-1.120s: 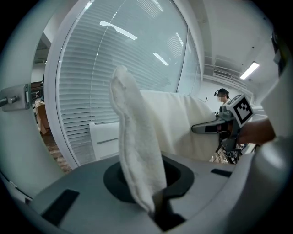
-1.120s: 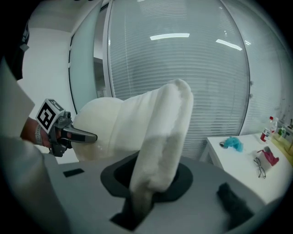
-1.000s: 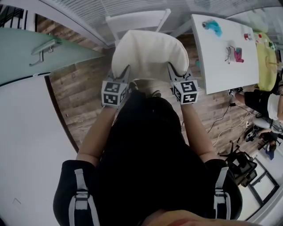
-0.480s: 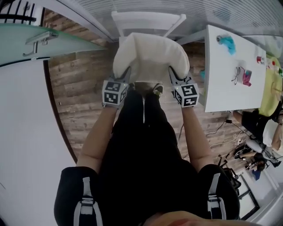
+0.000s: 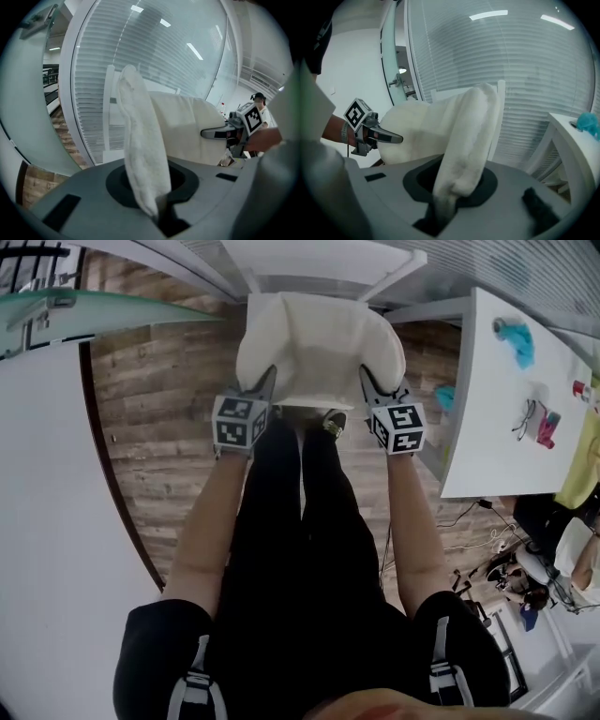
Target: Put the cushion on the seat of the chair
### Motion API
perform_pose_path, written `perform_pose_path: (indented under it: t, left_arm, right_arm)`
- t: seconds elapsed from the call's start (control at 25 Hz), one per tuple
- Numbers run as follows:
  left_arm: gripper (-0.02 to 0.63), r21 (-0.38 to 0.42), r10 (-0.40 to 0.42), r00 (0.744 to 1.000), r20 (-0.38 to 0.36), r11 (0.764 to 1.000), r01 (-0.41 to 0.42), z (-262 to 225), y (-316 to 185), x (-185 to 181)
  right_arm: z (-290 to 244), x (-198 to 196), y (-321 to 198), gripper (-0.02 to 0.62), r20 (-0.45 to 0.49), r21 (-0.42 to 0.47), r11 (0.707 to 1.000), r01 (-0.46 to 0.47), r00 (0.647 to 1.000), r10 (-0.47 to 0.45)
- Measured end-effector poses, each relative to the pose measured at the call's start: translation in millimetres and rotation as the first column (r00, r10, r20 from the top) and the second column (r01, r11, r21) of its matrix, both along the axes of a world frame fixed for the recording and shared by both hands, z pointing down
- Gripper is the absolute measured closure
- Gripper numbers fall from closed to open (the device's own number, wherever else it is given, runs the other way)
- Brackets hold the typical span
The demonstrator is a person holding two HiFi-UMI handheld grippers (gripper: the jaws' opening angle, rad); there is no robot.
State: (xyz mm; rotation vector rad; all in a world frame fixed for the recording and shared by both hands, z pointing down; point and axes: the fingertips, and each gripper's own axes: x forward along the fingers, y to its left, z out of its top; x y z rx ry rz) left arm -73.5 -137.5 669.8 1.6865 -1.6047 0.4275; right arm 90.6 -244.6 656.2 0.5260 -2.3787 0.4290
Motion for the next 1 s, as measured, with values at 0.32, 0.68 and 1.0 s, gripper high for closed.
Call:
perform_pose_path:
  t: [0.32, 0.68, 1.0]
  left_arm:
    - [0.549, -0.054, -0.005, 1.0, -0.016, 0.999, 0.004, 80.8, -0.4, -5.5]
    - [0.545, -0.115, -0.014, 0.999, -0.047, 0.993, 0.008, 148.0, -9.2, -18.8]
    - [0.526, -0.163, -0.022, 0.997, -0.077, 0.987, 0.009, 192.8, -19.8, -29.2]
  right_arm:
    - [88.3, -4.9, -4.7, 0.526, -0.007, -0.06, 0.998, 0.016, 1.0, -0.016]
    - [157.2, -15.6, -10.1, 0.525, -0.026, -0.111, 0.994, 0.009, 1.0, -0.012]
    - [201.3, -22.1, -24.0, 0.511, -0.056, -0.133, 0.991, 0.023, 0.998, -0.03]
